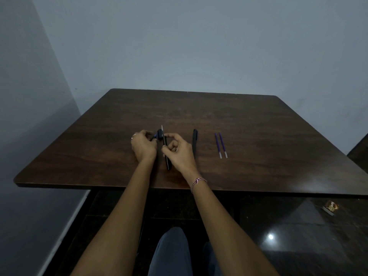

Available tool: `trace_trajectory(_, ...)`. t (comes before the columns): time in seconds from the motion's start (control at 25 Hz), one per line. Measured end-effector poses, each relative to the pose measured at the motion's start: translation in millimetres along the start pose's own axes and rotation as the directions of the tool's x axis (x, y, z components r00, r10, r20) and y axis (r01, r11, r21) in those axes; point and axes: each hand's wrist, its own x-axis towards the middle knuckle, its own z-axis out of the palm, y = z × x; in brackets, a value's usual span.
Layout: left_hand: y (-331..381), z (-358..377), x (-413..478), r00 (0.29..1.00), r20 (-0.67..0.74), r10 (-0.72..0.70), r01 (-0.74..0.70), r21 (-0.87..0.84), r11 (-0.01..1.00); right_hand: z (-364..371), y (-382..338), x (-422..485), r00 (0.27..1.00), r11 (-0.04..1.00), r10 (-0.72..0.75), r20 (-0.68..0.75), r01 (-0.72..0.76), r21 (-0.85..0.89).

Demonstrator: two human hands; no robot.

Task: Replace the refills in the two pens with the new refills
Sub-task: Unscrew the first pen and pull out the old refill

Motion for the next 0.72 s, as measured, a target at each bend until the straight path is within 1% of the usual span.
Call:
trace_trajectory(0.16,-1.8,1.4,0.9,1.0,-0.011,-0.007,0.007,0.013,1.0,0.2,1.0,0.8,1.0,1.0,0.0,0.003,0.0,0.004)
trace_trajectory(0.24,-2.1,1.6,0.7,0.999,-0.049,0.008,-0.008,-0.008,1.0,0.4,1.8,1.3,1.0,1.0,-0.002,0.003,0.002,0.007)
trace_trajectory(0.28,-2.0,0.9,0.7,0.997,-0.082,-0.002,-0.003,-0.062,0.998,0.7,2.0,1.2,1.0,1.0,-0.002,0.002,0.002,0.007)
trace_trajectory(0.32,-2.1,-0.2,1.5,0.993,-0.115,-0.035,0.017,-0.154,0.988,0.9,2.1,1.3,1.0,1.0,0.001,0.003,-0.001,0.006)
trace_trajectory(0.36,-2.4,-1.9,2.0,0.987,-0.133,-0.085,0.044,-0.284,0.958,1.1,2.3,1.5,1.0,1.0,0.005,0.005,-0.005,0.006)
trace_trajectory(0.4,-3.1,-4.0,2.2,0.983,-0.125,-0.134,0.067,-0.432,0.899,1.1,2.5,1.8,1.0,1.0,0.006,0.008,-0.006,0.006)
trace_trajectory(0.44,-3.3,-6.3,2.1,0.982,-0.086,-0.167,0.088,-0.573,0.815,1.0,2.6,2.0,1.0,1.0,0.003,0.012,-0.003,0.005)
trace_trajectory(0.48,-3.6,-8.4,2.1,0.985,-0.029,-0.17,0.105,-0.681,0.725,0.7,2.6,1.9,1.0,1.0,-0.001,0.016,0.001,0.003)
trace_trajectory(0.52,-3.5,-9.8,2.2,0.989,0.034,-0.145,0.121,-0.749,0.652,0.2,2.6,1.7,1.0,1.0,-0.005,0.018,0.005,0.001)
trace_trajectory(0.56,-3.2,-10.9,2.0,0.99,0.097,-0.101,0.139,-0.786,0.602,0.1,2.3,1.6,1.0,1.0,-0.009,0.02,0.009,0.002)
trace_trajectory(0.64,-1.3,-11.9,0.4,0.979,0.201,-0.017,0.177,-0.815,0.551,0.3,2.1,1.5,0.999,1.0,-0.021,0.028,0.021,0.012)
trace_trajectory(0.72,-0.9,-11.0,0.0,0.967,0.254,0.026,0.198,-0.809,0.553,0.7,1.8,1.7,0.999,1.0,-0.027,0.036,0.026,0.013)
